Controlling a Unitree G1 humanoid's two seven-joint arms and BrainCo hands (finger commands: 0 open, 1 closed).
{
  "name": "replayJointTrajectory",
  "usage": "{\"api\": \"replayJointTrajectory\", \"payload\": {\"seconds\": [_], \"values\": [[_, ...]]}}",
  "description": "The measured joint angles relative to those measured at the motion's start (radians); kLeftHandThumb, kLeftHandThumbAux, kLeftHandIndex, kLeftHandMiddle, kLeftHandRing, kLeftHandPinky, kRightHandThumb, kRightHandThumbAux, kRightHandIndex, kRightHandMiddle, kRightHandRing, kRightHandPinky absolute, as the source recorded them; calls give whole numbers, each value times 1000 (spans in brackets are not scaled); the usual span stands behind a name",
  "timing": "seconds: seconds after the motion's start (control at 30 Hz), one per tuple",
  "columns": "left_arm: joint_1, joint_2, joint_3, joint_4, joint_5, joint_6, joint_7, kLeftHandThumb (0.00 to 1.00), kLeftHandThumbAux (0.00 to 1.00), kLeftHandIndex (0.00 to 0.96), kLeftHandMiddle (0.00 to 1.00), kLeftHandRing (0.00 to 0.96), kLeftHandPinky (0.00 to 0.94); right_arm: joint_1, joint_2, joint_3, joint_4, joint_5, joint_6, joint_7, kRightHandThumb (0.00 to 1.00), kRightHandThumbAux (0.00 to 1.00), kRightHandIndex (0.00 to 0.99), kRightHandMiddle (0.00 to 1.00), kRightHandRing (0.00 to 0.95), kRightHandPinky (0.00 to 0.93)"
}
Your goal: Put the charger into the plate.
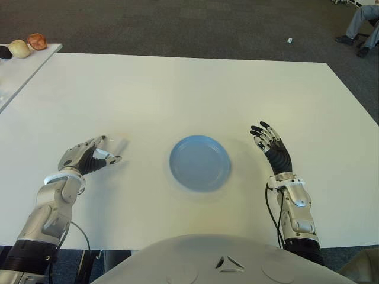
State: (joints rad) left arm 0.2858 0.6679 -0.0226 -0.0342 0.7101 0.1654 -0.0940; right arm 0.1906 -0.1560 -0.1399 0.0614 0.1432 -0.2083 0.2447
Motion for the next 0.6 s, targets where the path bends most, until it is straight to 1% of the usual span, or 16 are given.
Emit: {"api": "replayJointTrajectory", "payload": {"seconds": [0.2, 0.3, 0.5, 0.6], "values": [[-8, -25, -15, 31, 48, 3, 100, 271, 327, 33, 111, 132, 182, 0, 0, 0, 0, 0, 1, -1, 18, 591, 99, 216, 165, 90], [-14, -37, -32, 49, 87, 13, 159, 264, 332, 43, 113, 133, 197, 0, 0, 0, 0, 0, 1, -2, 16, 590, 97, 215, 164, 98], [-44, -88, -67, 109, 201, 85, 349, 232, 317, 69, 126, 147, 223, 0, 1, 1, -1, 0, 1, -3, 21, 595, 98, 213, 162, 91], [-57, -108, -79, 130, 228, 116, 394, 215, 309, 77, 131, 152, 226, 0, 3, 1, -1, 0, 1, -4, 24, 596, 97, 210, 158, 82]]}}
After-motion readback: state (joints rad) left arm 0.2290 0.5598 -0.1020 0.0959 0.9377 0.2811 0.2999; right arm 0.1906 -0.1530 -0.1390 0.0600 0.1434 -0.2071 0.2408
